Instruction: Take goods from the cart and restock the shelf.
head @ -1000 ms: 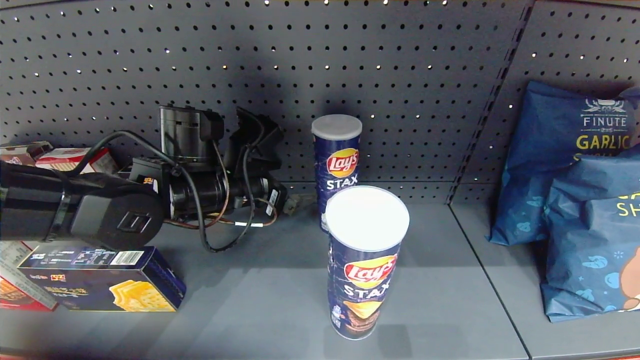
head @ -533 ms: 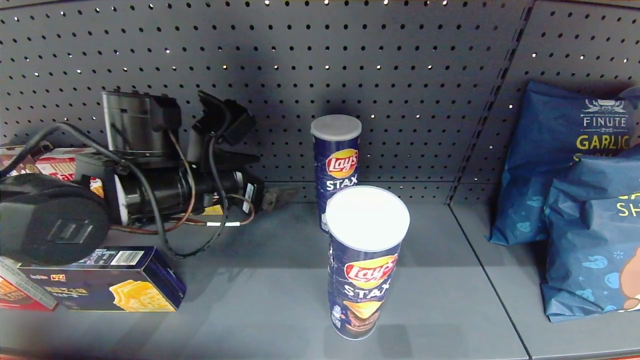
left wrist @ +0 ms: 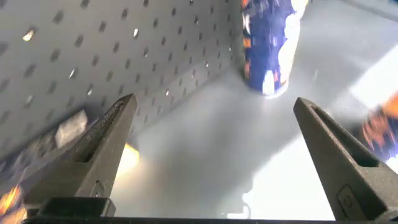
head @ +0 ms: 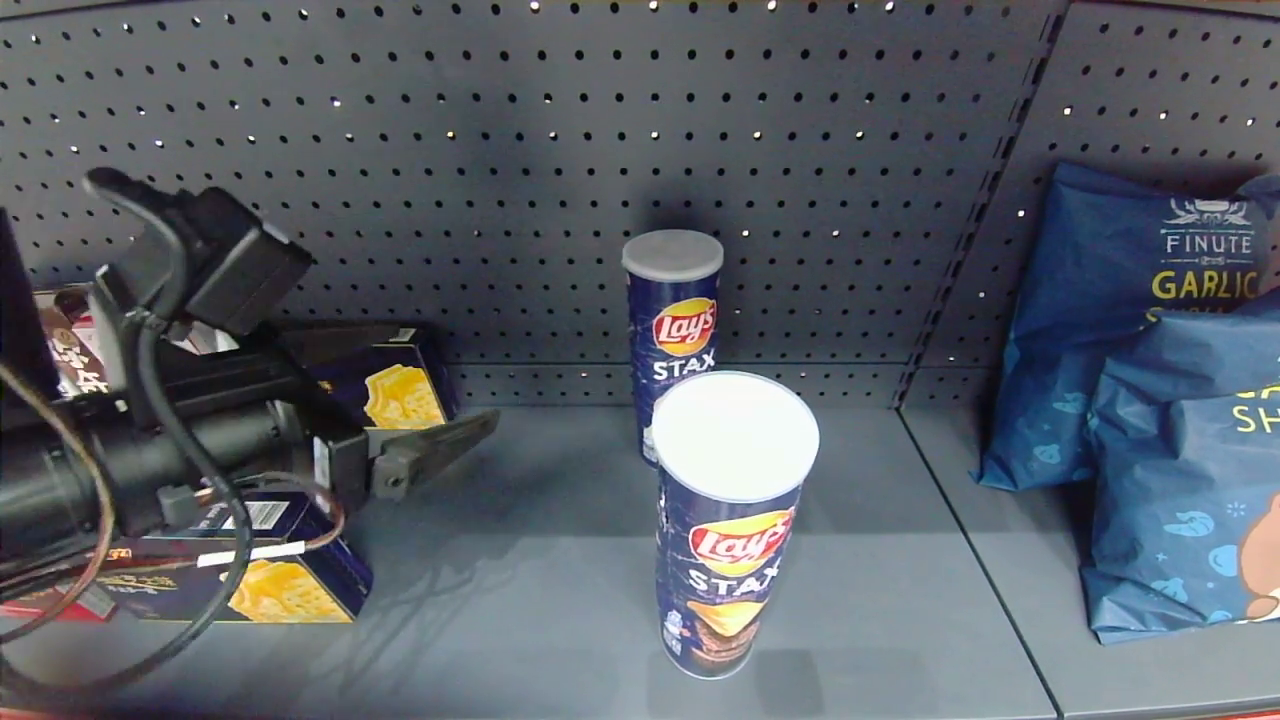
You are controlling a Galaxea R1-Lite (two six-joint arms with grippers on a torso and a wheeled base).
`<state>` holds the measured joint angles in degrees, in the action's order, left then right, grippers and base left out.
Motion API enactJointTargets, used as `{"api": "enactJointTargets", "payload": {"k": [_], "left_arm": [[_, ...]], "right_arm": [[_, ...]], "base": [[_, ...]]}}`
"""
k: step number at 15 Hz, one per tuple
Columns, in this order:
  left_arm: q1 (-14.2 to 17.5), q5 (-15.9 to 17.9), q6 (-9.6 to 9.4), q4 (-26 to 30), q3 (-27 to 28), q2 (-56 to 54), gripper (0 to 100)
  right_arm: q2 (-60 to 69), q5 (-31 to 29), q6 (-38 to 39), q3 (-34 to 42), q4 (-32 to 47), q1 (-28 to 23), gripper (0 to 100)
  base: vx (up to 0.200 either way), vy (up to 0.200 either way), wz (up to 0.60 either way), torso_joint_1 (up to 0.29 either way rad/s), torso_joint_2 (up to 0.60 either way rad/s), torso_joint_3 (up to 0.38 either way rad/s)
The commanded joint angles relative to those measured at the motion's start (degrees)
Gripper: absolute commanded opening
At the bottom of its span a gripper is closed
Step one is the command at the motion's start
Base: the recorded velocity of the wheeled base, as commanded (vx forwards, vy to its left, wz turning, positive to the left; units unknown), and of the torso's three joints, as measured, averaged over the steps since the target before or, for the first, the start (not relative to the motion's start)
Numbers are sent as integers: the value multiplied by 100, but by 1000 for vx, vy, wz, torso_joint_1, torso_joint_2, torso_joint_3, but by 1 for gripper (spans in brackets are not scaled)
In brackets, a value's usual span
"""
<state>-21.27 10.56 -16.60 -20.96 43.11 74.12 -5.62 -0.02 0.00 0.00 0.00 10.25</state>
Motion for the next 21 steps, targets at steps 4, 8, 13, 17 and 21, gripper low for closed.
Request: {"api": "enactJointTargets", "payload": {"k": [4,8,13,17,21], "left_arm": [[-17,-546,-18,30,-1041,-1233,100],[9,-634,-18,-5,-874,-1189,100],[-44,-880,-124,21,-733,-1189,100],[-44,-889,-124,13,-698,-1189,100],[-44,-880,-133,13,-707,-1128,100]], "right_arm": [[-712,99,-149,-1292,-264,47,100],[-3191,952,-220,-2716,-237,1014,100],[-5388,750,-149,-2962,-1283,2736,100],[-6329,354,-123,-2979,-1635,2974,100],[-6891,319,-114,-3287,-1740,3009,100]], "base": [[0,0,0,0,0,0],[0,0,0,0,0,0],[0,0,0,0,0,0],[0,0,0,0,0,0],[0,0,0,0,0,0]]}}
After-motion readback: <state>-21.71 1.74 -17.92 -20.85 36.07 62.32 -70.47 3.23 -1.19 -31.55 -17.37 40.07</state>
